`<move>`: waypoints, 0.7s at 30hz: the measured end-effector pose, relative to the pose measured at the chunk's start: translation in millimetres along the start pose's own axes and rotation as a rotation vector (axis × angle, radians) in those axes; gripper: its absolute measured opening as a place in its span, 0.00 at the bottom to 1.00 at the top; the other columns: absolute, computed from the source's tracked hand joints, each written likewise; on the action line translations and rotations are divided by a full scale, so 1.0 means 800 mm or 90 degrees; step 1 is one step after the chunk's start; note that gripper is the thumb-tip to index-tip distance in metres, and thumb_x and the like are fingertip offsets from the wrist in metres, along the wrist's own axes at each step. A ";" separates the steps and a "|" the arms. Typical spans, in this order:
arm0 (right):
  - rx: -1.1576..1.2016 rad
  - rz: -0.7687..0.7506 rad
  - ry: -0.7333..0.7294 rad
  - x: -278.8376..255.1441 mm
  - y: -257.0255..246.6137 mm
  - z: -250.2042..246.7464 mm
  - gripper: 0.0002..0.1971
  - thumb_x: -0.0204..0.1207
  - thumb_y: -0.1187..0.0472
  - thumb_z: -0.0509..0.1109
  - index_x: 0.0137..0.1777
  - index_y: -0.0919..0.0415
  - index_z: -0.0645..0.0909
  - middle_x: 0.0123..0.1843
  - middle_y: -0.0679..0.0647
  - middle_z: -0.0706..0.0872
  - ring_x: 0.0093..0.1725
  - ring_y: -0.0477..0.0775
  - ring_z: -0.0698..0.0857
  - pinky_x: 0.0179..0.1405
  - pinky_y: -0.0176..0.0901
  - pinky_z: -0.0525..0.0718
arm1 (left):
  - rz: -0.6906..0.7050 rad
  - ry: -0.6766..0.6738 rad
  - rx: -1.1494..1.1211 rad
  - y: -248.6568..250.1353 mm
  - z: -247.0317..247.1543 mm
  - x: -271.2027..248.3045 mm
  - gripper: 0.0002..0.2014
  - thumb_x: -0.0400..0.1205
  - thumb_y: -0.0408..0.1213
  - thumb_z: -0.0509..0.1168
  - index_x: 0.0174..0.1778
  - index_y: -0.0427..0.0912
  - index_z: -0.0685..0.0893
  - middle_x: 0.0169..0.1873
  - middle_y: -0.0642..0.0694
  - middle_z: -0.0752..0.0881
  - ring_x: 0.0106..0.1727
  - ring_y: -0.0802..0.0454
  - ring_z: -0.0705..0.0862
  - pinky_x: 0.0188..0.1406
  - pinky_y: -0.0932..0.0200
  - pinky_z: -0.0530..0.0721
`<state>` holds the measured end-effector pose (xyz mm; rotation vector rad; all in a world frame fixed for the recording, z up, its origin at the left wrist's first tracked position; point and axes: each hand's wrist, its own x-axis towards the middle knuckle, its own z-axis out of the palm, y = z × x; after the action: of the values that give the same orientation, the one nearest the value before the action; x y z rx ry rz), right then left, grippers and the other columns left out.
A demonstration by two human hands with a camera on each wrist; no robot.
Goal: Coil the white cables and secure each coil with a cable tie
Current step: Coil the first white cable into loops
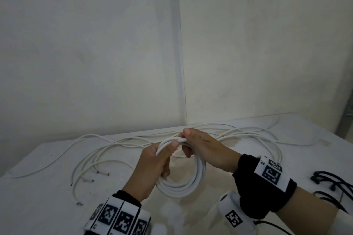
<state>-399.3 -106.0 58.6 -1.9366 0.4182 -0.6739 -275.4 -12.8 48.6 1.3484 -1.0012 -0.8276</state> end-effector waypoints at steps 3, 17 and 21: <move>-0.024 0.007 0.002 -0.002 0.007 -0.003 0.22 0.85 0.54 0.49 0.54 0.75 0.73 0.33 0.53 0.70 0.32 0.46 0.69 0.33 0.33 0.72 | -0.025 -0.010 -0.018 -0.001 0.002 0.001 0.21 0.81 0.37 0.63 0.19 0.48 0.78 0.16 0.52 0.64 0.17 0.57 0.62 0.17 0.66 0.68; -0.019 0.058 0.066 -0.037 0.018 -0.044 0.11 0.85 0.55 0.51 0.51 0.61 0.70 0.33 0.50 0.71 0.33 0.46 0.68 0.36 0.37 0.70 | 0.006 -0.016 0.080 -0.002 0.056 0.019 0.13 0.79 0.42 0.66 0.31 0.40 0.80 0.15 0.57 0.70 0.17 0.59 0.68 0.22 0.63 0.71; -0.004 0.069 0.086 -0.051 0.020 -0.054 0.11 0.85 0.54 0.50 0.51 0.61 0.69 0.34 0.51 0.72 0.33 0.45 0.70 0.36 0.34 0.72 | -0.013 -0.004 0.058 -0.005 0.080 0.021 0.15 0.79 0.41 0.66 0.27 0.41 0.75 0.12 0.56 0.67 0.15 0.60 0.64 0.16 0.66 0.65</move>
<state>-458.5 -120.8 48.2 -1.8659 0.6054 -0.7352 -328.0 -53.3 43.4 1.4365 -1.0411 -0.8105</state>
